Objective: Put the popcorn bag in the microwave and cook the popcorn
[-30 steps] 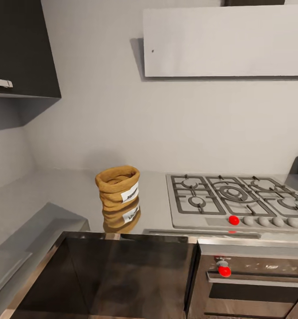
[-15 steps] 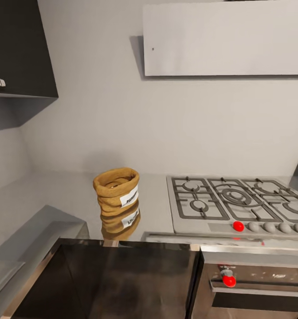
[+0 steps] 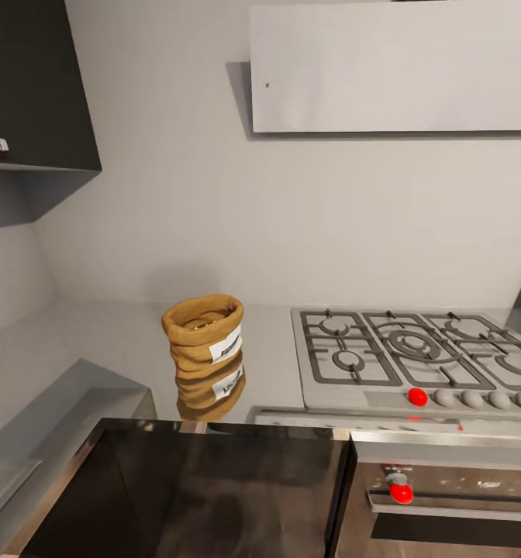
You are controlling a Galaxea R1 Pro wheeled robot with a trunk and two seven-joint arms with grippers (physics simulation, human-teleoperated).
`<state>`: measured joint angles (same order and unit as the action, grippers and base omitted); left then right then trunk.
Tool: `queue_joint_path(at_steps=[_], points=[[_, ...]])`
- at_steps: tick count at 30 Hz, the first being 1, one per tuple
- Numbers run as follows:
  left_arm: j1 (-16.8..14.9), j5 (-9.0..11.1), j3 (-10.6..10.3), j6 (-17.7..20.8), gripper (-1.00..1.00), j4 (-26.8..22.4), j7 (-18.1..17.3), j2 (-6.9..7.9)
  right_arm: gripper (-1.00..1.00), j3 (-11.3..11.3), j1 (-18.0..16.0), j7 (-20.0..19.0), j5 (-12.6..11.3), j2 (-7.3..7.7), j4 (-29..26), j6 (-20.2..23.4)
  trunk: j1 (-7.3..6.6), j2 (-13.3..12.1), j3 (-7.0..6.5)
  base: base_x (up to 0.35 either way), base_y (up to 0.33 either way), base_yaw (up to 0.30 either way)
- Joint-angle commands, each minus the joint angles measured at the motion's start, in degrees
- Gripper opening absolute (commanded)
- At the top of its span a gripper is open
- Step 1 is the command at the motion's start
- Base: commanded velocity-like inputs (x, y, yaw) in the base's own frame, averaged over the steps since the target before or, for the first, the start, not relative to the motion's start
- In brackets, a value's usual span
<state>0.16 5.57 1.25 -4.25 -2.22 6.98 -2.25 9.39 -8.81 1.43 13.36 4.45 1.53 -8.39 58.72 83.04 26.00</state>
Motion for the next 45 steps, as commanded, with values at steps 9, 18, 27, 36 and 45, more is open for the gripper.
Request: queue_joint_path(at_steps=[9,18,27,36,45], points=[[0.03,0.58,0.07,-0.46,1.00,-0.07,0.13,0.00,1.00,0.48,-0.07,0.22,1.24,-1.00,-0.67,0.71,0.00,0.03,0.05,0.000,0.000,0.000],[0.02,0.67,0.16,-0.49,1.00,-0.07,0.14,0.05,1.00,0.53,-0.07,0.24,1.05,-1.02,-0.60,0.44,-1.76,-3.18,-1.39,0.000,0.000,0.000],[0.02,0.67,0.16,-0.58,1.00,-0.14,0.14,0.13,1.00,0.68,-0.07,0.38,0.71,-0.94,-0.57,0.22,-3.73,-6.79,-3.00,0.000,0.000,0.000],[0.02,0.82,0.16,-0.51,1.00,-0.13,0.14,0.13,1.00,0.63,-0.07,0.42,0.70,-0.94,-0.56,0.06,-5.71,-10.40,-4.62,0.000,0.000,0.000],[0.02,0.85,0.16,-0.49,1.00,-0.14,0.14,0.05,1.00,0.63,-0.07,0.42,0.70,-0.94,-0.56,0.05,-7.69,-14.01,-6.23,0.000,0.000,0.000]])
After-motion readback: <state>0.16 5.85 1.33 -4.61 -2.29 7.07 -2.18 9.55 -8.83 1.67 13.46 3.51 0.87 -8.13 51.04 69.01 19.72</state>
